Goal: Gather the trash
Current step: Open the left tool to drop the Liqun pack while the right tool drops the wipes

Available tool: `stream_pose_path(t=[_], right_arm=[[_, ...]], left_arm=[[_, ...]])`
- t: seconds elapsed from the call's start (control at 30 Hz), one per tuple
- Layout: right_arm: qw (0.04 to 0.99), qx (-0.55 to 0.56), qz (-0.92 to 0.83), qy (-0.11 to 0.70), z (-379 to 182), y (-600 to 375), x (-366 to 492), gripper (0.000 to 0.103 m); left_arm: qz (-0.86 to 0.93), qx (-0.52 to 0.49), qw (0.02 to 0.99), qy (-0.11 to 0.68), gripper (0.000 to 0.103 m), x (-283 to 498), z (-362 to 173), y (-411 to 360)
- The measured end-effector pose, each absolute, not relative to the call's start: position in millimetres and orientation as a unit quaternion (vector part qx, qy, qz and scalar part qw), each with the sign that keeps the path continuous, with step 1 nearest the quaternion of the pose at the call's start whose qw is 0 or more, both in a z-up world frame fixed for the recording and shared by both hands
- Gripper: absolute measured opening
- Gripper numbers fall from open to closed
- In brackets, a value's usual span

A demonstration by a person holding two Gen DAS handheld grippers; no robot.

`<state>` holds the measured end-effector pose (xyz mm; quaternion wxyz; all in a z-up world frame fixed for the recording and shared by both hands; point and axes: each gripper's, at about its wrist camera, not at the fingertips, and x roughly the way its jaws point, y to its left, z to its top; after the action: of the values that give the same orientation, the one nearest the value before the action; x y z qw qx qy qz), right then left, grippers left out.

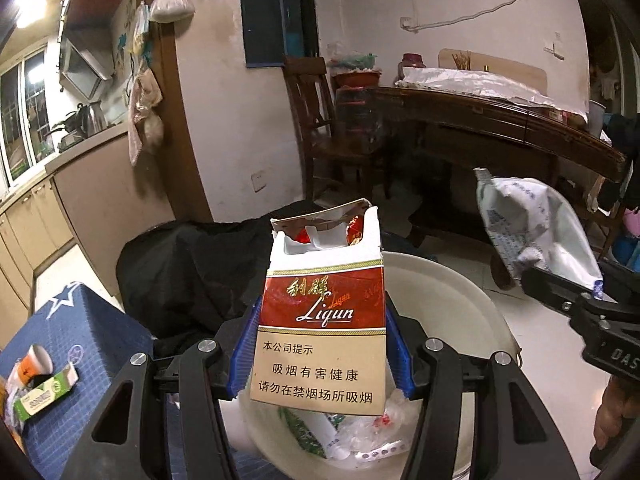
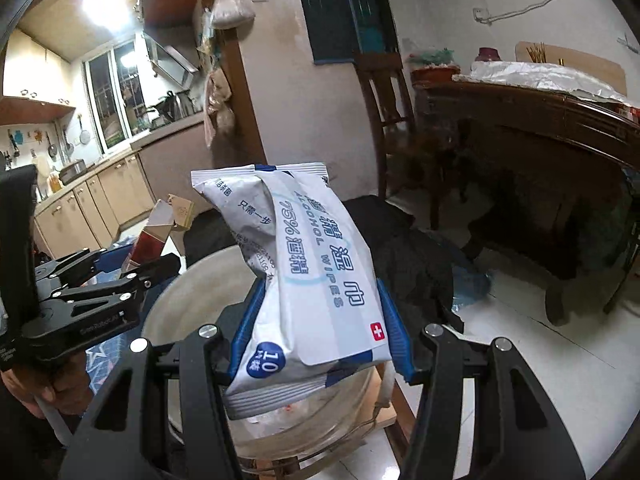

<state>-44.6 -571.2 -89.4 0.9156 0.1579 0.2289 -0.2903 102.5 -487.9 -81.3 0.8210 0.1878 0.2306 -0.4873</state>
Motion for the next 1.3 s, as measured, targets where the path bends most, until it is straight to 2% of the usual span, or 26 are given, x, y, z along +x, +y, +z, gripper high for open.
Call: stream_pose_path(t=[0.63,0.97,1.3], right_arm=[[0.904,0.177,-0.274,0.277,-114.9,-593.5,-14.5,0.053],[0.907,0.172,-0.269,0.275,-108.6,-595.9,-7.1,0.06],[0.909,0.17,-0.269,0.268,-104.2,-594.6,-12.1,0.06]], left_arm=[[-0.476,0.212,0.815,0.255,0.057,113.6,-110.6,-496.8],[-0.461,0.203,0.824,0.261,0.065,124.0,-107.7,-495.5],[-0.463,0.207,0.823,0.256,0.065,121.0,-106.9,-490.7]])
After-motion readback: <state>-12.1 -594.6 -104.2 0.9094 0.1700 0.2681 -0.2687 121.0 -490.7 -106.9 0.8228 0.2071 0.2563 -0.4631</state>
